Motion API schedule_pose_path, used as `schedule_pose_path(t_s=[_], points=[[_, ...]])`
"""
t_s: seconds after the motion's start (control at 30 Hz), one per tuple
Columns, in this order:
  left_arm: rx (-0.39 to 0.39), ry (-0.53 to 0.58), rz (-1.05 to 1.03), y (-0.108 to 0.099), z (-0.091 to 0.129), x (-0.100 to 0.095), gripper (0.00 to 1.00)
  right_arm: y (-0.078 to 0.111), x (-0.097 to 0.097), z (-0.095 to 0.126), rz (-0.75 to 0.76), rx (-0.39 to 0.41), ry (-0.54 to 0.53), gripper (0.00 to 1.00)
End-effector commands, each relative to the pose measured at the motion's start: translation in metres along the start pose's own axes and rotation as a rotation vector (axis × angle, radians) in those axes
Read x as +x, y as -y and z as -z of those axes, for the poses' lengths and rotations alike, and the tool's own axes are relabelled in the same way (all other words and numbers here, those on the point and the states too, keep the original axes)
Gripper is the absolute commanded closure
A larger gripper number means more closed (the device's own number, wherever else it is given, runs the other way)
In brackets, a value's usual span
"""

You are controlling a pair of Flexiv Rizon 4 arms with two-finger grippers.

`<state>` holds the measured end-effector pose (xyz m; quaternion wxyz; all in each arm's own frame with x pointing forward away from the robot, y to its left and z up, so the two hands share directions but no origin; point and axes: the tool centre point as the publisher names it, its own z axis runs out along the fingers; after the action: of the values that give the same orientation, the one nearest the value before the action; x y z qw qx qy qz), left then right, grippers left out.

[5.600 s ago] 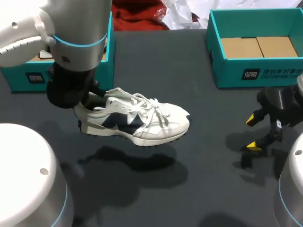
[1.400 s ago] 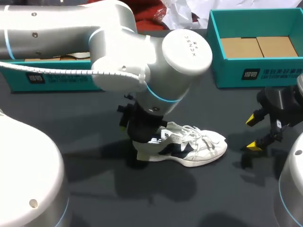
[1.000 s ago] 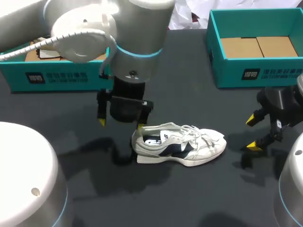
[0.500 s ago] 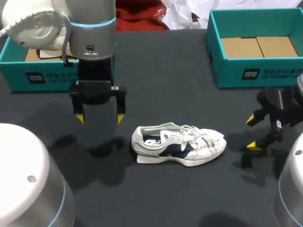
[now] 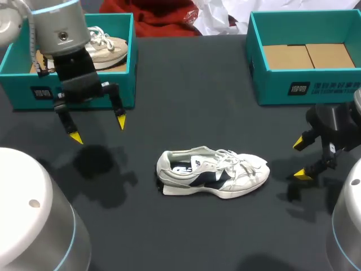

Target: Take the shoe out of the shoebox, open the shoe tongue, remove and reinsert the insole, then place the shoe into the shoebox

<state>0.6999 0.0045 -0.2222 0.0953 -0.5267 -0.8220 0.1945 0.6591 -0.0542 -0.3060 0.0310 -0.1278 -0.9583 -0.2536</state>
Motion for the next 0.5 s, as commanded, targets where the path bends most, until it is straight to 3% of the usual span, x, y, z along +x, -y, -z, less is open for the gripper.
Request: schedule_pose_path(t_s=[0.03,0.33,0.5], points=[[0.137,0.373,0.316,-0.0035,-0.0006,0.0051,0.0,0.0003,0.002,-0.0002,0.0,0.002,0.004,0.0],[0.137,0.373,0.316,-0.0035,-0.0006,0.0051,0.0,0.0003,0.002,-0.0002,0.0,0.002,0.004,0.0],[0.209,0.461,0.384,-0.0078,-0.0068,0.0141,0.0,0.0003,0.002,-0.0002,0.0,0.002,0.004,0.0]])
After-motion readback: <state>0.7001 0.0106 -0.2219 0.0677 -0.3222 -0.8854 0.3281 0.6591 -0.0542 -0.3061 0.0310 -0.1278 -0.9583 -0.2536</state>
